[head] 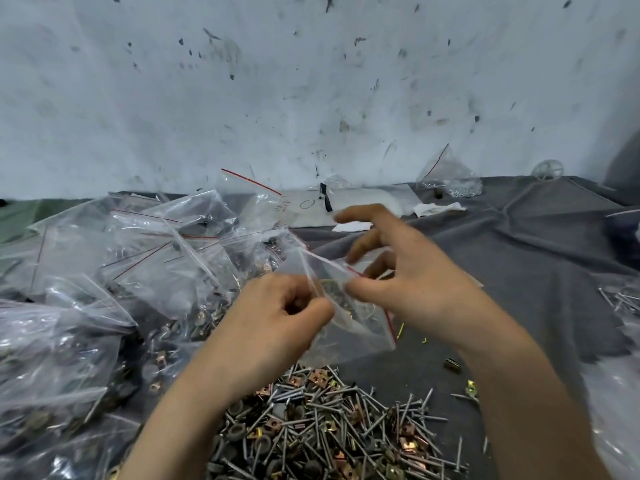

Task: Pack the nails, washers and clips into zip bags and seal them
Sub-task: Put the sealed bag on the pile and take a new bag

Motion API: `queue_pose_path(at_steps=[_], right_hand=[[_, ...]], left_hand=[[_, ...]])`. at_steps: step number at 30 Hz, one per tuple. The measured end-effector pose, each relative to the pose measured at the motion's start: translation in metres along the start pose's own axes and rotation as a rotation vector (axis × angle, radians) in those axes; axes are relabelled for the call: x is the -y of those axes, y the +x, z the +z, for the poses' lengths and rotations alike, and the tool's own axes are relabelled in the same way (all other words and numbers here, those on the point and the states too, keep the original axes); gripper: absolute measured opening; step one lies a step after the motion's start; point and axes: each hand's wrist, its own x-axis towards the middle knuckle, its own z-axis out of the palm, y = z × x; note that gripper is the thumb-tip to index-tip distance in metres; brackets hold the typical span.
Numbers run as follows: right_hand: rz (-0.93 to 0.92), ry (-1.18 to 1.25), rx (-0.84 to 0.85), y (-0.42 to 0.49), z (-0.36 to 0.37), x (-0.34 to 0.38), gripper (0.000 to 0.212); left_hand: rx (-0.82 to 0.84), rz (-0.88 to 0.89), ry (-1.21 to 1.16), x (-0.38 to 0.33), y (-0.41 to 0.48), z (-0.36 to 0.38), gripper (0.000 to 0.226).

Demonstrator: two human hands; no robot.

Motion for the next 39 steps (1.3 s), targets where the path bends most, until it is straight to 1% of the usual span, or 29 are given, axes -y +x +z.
queue_pose_path(at_steps=[1, 2, 3, 4, 6, 8, 9, 11, 13, 14, 15, 16, 18, 20, 21, 22, 23, 24, 25, 26, 28, 30, 31, 34, 36, 39], right_hand=[[-0.068, -0.08, 0.05, 0.0, 0.003, 0.001, 0.064], [-0.142, -0.15, 0.102, 0.0, 0.006, 0.003, 0.065], [-0.195, -0.193, 0.139, 0.0, 0.008, 0.004, 0.059], [-0.209, -0.197, 0.15, 0.0, 0.009, 0.005, 0.048], [-0.154, -0.158, 0.081, 0.001, 0.008, 0.004, 0.023], [-0.054, -0.177, -0.033, 0.002, 0.003, 0.0, 0.007], [-0.004, -0.202, -0.078, 0.003, 0.0, -0.002, 0.008], [0.079, -0.23, -0.123, 0.005, -0.003, -0.008, 0.016], [0.145, -0.192, -0.149, 0.006, -0.006, -0.015, 0.02], [0.175, -0.143, -0.155, 0.007, -0.008, -0.019, 0.021], [0.202, -0.066, -0.147, 0.007, -0.01, -0.024, 0.022], [0.223, 0.037, -0.115, 0.007, -0.011, -0.027, 0.022], [0.215, 0.293, 0.016, 0.007, -0.014, -0.034, 0.021], [0.156, 0.607, 0.11, 0.008, -0.015, -0.038, 0.022], [0.134, 0.738, 0.104, 0.01, -0.015, -0.042, 0.024], [0.128, 0.807, 0.067, 0.013, -0.015, -0.047, 0.027], [0.136, 0.798, 0.012, 0.017, -0.013, -0.053, 0.025], [0.163, 0.714, -0.047, 0.021, -0.007, -0.061, 0.018], [0.216, 0.572, -0.085, 0.024, 0.002, -0.07, 0.009], [0.284, 0.399, -0.097, 0.028, 0.013, -0.08, 0.006], [0.363, 0.048, -0.035, 0.032, 0.038, -0.103, 0.012], [0.342, -0.233, 0.087, 0.032, 0.061, -0.122, 0.024], [0.313, -0.33, 0.139, 0.031, 0.068, -0.128, 0.031], [0.231, -0.466, 0.189, 0.028, 0.077, -0.132, 0.042], [0.185, -0.489, 0.204, 0.028, 0.081, -0.128, 0.041], [0.186, -0.554, 0.264, 0.028, 0.092, -0.12, 0.035]], left_hand=[[0.023, 0.023, 0.039, -0.001, 0.0, 0.001, 0.025], [0.041, 0.038, 0.066, -0.001, 0.0, 0.002, 0.028], [0.05, 0.049, 0.083, 0.0, 0.0, 0.003, 0.031], [0.049, 0.052, 0.09, 0.001, 0.0, 0.003, 0.034], [0.002, 0.082, 0.08, 0.001, -0.001, 0.003, 0.029], [-0.034, 0.135, 0.026, -0.001, -0.002, 0.002, 0.011], [-0.021, 0.169, 0.006, -0.002, -0.002, 0.001, 0.005], [0.046, 0.232, 0.038, -0.004, -0.004, 0.0, 0.009], [0.091, 0.254, 0.112, -0.002, -0.004, 0.0, 0.034], [0.1, 0.248, 0.114, -0.002, -0.004, -0.002, 0.042], [0.102, 0.261, 0.093, -0.002, -0.004, -0.004, 0.044], [0.101, 0.295, 0.059, -0.002, -0.005, -0.007, 0.041], [0.07, 0.356, 0.003, -0.003, -0.005, -0.014, 0.033], [-0.015, 0.335, -0.044, 0.0, -0.005, -0.021, 0.028], [-0.082, 0.308, -0.072, 0.002, -0.004, -0.025, 0.028], [-0.153, 0.28, -0.094, 0.005, -0.004, -0.028, 0.029], [-0.215, 0.256, -0.099, 0.009, -0.004, -0.032, 0.03], [-0.264, 0.239, -0.087, 0.012, -0.004, -0.034, 0.03], [-0.303, 0.227, -0.068, 0.015, -0.004, -0.036, 0.028], [-0.334, 0.219, -0.061, 0.017, -0.003, -0.038, 0.024], [-0.388, 0.208, -0.052, 0.02, -0.002, -0.04, 0.013], [-0.441, 0.208, 0.002, 0.022, 0.0, -0.042, 0.018], [-0.467, 0.205, 0.023, 0.023, 0.0, -0.042, 0.018], [-0.542, 0.186, 0.035, 0.026, 0.0, -0.045, 0.012], [-0.569, 0.169, 0.04, 0.028, -0.001, -0.047, 0.01], [-0.561, 0.136, 0.053, 0.027, -0.001, -0.049, 0.019]])
